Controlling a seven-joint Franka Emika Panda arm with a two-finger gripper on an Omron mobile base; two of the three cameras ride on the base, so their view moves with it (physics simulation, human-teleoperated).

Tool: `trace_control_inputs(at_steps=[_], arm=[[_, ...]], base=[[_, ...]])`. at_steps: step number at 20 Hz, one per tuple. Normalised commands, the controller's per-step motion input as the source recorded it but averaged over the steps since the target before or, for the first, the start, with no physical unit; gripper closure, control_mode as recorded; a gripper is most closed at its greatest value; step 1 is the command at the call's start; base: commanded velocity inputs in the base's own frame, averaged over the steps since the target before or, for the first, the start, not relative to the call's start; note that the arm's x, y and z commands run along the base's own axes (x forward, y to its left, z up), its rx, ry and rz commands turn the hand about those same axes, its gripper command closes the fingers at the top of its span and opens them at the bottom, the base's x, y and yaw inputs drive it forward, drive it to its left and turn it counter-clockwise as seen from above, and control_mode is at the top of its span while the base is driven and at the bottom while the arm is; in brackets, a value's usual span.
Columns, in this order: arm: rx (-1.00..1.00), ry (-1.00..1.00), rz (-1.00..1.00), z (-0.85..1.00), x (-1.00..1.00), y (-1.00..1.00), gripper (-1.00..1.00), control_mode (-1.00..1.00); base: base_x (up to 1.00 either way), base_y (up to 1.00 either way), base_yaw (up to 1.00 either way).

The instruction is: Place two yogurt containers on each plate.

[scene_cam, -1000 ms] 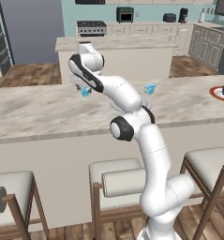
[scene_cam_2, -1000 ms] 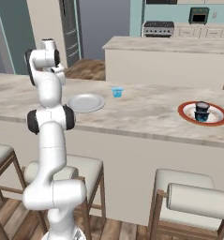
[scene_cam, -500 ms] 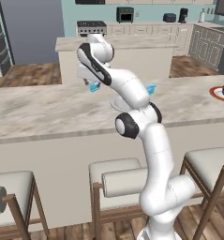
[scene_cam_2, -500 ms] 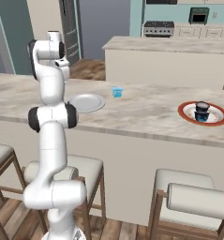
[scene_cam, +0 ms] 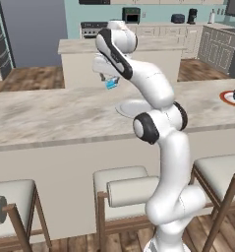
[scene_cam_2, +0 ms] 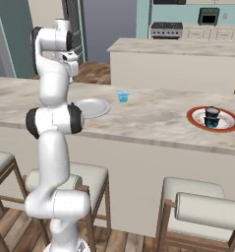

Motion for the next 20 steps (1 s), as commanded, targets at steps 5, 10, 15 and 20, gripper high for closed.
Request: trace_control_inputs(at_steps=[5, 10, 15, 20], arm=[[0.05, -0.14, -0.01, -0.21, -0.66, -0.49, 1.00, -1.00], [0.11, -0.19, -0.04, -0.41, -0.51, -0.36, 1.00, -1.00], [0.17, -0.31, -0.04, -0.34, -0.16, -0.29, 1.00, -1.00], [0.13, -0.08, -0.03, -0.16, 0.11, -0.04, 1.00, -1.00]], base=[[0.00, 0.00, 0.00], [0.00, 0.00, 0.00], [0.00, 0.00, 0.00], [0.00, 0.00, 0.00]])
